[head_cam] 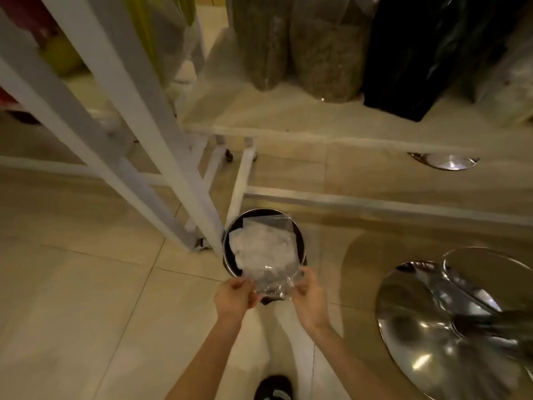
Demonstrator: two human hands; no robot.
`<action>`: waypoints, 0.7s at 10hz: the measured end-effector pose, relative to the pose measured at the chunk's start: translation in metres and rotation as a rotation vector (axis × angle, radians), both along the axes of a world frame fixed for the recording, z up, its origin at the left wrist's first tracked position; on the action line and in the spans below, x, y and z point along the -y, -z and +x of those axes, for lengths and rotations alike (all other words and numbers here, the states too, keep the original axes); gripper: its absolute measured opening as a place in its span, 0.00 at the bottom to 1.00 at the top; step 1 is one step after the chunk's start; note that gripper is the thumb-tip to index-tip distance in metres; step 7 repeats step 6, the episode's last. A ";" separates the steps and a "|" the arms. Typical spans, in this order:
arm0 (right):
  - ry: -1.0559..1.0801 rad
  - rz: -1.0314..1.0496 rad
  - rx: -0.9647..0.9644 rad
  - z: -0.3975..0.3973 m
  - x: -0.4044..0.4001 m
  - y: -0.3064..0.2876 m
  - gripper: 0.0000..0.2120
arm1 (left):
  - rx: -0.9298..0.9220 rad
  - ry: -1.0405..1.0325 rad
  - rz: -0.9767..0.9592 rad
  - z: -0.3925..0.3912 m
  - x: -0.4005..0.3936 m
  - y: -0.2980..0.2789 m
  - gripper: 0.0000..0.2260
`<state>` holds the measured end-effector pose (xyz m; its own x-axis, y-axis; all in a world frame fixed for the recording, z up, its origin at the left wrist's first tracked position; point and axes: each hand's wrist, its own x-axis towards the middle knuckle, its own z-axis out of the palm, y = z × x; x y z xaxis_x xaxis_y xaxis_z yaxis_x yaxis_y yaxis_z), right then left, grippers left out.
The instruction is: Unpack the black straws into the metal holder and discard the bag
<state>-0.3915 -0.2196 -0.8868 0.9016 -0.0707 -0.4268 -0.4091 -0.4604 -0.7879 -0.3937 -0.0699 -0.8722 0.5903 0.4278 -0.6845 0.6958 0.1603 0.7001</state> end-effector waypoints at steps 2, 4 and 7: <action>-0.242 -0.156 -0.009 0.012 -0.013 0.052 0.17 | -0.136 -0.008 -0.119 0.017 -0.014 0.064 0.10; -0.130 0.072 -0.165 0.022 -0.006 -0.032 0.23 | -0.232 0.201 -0.091 0.007 -0.016 -0.016 0.24; -0.080 0.207 -0.129 0.041 0.018 -0.187 0.21 | -0.123 0.445 -0.038 0.020 -0.009 -0.165 0.20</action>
